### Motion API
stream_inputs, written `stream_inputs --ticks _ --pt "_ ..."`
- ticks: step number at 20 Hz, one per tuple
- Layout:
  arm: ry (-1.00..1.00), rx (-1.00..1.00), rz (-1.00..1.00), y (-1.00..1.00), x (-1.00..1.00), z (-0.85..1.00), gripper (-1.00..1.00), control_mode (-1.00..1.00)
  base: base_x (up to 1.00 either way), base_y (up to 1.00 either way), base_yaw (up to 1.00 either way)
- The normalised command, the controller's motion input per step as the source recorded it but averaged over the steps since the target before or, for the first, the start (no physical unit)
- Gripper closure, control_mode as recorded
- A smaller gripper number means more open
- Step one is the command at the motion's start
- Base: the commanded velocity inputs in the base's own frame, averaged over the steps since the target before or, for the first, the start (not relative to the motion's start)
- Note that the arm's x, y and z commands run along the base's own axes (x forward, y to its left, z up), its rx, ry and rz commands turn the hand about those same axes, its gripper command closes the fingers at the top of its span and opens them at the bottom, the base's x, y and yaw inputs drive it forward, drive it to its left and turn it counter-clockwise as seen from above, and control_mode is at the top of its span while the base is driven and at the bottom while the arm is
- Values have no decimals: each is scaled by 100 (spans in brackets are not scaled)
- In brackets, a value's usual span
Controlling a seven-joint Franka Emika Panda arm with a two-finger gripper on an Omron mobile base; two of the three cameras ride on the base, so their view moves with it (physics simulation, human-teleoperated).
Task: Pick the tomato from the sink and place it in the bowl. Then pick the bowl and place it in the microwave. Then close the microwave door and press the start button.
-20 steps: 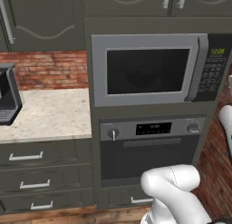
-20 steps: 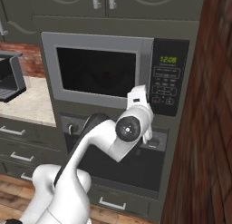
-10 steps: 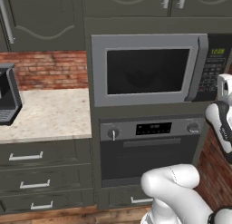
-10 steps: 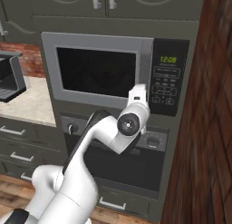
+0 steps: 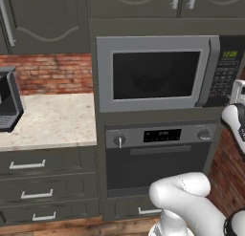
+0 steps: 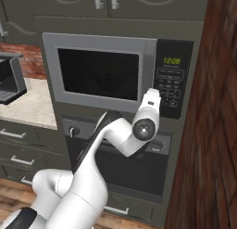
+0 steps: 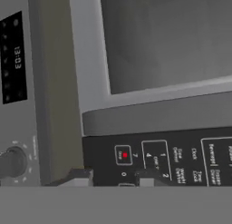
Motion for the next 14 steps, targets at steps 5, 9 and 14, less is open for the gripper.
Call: stream_inputs --ticks 5,9,14 --pt "-11 6 0 -13 5 -9 100 -100 0 0 0" --pt "-26 0 0 0 8 0 100 -100 0 0 0" --pt "-22 0 0 0 31 0 100 -100 0 0 0"
